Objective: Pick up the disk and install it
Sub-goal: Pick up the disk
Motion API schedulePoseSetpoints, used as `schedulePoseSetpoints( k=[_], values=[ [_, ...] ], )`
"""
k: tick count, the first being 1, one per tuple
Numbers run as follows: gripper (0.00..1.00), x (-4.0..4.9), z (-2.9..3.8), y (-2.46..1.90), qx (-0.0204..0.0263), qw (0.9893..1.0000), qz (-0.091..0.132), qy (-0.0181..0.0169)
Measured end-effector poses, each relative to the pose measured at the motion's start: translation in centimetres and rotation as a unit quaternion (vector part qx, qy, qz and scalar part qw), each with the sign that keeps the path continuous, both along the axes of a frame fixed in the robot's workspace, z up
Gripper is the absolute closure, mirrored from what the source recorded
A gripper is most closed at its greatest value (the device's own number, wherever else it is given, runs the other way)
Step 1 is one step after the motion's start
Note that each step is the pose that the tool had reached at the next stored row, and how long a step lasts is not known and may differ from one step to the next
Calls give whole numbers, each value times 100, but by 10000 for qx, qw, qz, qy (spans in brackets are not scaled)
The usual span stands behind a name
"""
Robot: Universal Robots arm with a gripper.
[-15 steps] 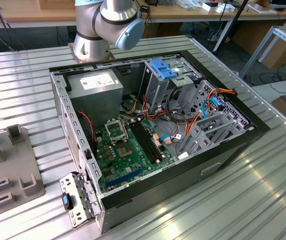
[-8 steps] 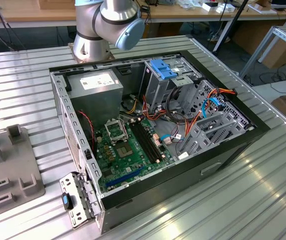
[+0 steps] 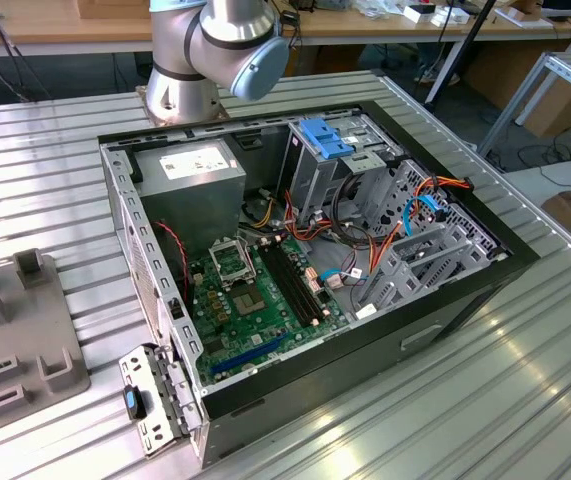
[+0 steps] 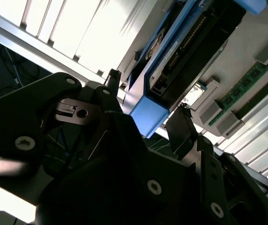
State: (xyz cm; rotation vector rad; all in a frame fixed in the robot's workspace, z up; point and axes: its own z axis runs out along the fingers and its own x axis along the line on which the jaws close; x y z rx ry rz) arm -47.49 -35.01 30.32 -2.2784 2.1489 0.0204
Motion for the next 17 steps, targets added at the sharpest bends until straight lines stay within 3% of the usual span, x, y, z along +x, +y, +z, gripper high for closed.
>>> schedulePoseSetpoints(
  k=[7, 10, 17],
  values=[
    [44, 0, -2, 0, 0, 10000, 0, 0],
    [62, 0, -3, 0, 0, 10000, 0, 0],
    [63, 1, -5, 0, 0, 10000, 0, 0]
  ],
)
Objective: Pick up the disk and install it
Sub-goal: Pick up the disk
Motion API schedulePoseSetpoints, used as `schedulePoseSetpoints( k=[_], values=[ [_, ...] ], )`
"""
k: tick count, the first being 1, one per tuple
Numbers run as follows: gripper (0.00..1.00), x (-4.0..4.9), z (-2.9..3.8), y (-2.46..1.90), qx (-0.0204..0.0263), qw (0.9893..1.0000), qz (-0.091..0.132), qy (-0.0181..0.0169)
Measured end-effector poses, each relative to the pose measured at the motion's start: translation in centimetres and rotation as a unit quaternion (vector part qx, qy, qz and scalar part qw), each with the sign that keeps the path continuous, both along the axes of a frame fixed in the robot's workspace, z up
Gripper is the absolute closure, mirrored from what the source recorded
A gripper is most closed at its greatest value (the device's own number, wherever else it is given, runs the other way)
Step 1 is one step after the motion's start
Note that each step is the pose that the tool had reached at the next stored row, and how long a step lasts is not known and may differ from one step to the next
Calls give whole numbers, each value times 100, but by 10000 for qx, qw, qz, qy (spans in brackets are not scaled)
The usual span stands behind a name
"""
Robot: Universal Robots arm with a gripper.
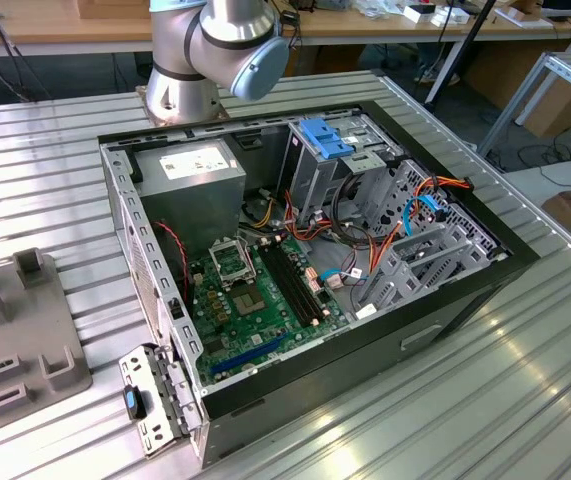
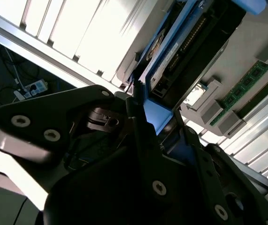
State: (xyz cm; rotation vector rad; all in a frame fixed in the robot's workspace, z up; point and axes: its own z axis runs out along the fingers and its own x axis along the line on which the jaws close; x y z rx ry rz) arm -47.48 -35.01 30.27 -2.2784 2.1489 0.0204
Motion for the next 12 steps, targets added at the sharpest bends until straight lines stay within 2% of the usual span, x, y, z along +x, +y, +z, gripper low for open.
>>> schedulePoseSetpoints(
  k=[7, 10, 12],
  values=[
    [63, 0, 9, 0, 1, 10000, 0, -3],
    [63, 0, 112, 0, 0, 10000, 0, 0],
    [63, 0, 141, 0, 0, 10000, 0, -1]
  ],
)
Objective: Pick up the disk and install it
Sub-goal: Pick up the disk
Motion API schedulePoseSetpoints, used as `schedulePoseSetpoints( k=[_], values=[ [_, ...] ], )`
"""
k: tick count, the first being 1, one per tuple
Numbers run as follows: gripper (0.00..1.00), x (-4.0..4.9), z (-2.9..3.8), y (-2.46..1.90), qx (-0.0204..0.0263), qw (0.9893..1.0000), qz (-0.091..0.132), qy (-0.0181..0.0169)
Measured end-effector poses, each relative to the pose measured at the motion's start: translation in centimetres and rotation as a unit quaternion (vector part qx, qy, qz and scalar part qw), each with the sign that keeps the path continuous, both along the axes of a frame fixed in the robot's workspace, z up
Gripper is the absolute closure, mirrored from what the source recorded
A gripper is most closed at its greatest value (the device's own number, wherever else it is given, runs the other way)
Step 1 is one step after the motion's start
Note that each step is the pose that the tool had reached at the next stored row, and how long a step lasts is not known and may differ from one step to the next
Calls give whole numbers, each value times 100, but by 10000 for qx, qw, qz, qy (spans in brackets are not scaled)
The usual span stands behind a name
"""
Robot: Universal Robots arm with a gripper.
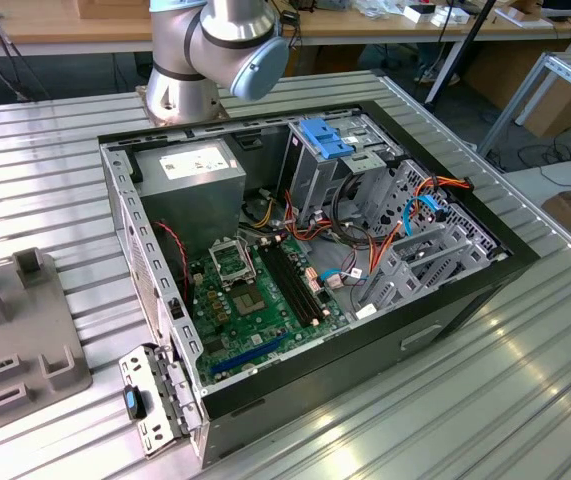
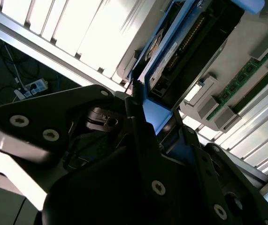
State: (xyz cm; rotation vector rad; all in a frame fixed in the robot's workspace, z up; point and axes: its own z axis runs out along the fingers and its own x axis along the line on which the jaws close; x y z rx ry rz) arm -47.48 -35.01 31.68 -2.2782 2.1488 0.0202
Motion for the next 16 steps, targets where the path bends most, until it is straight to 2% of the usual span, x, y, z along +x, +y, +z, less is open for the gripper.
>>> schedulePoseSetpoints(
  k=[12, 16],
  values=[
    [63, 0, 3, 0, 1, 10000, 0, 1],
    [63, 0, 60, 0, -1, 10000, 0, 1]
  ],
)
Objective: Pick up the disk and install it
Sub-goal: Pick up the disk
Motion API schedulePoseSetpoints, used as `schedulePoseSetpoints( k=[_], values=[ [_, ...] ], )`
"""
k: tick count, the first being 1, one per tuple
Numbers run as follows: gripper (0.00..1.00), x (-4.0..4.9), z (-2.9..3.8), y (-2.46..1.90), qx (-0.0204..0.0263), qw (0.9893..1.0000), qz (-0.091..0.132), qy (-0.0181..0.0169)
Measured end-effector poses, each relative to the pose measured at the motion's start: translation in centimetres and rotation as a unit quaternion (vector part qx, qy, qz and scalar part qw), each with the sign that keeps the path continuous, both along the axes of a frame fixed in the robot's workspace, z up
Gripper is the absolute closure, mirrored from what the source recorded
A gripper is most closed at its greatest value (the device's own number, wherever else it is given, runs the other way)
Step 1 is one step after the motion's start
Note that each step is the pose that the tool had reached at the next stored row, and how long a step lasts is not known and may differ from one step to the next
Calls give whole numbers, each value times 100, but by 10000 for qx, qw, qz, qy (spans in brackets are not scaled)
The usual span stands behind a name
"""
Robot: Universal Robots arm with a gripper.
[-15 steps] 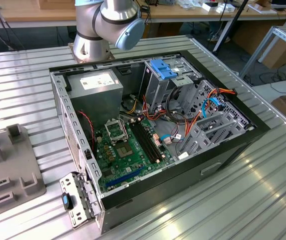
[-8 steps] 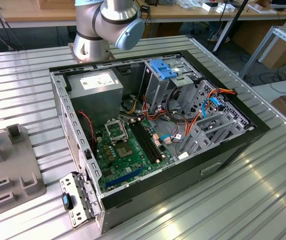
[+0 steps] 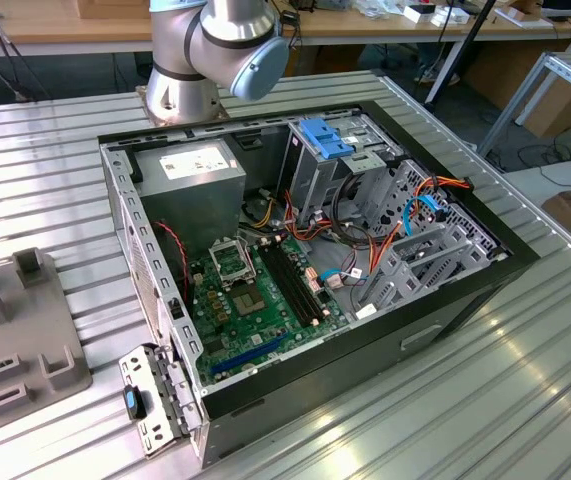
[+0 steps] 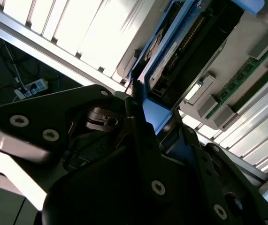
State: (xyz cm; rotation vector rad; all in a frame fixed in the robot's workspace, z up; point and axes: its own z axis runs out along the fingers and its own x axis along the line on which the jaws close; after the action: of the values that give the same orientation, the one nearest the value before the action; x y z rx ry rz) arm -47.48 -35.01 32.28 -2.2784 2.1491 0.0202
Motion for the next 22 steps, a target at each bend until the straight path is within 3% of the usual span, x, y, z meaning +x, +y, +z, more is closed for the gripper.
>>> schedulePoseSetpoints(
  k=[3, 6, 9, 22],
  values=[
    [63, 0, 79, 0, -5, 10000, 0, 0],
    [63, 0, 246, 0, -27, 10000, 0, -1],
    [63, 0, 347, 0, -34, 10000, 0, 0],
    [63, 0, 357, 0, -33, 10000, 0, -1]
  ],
)
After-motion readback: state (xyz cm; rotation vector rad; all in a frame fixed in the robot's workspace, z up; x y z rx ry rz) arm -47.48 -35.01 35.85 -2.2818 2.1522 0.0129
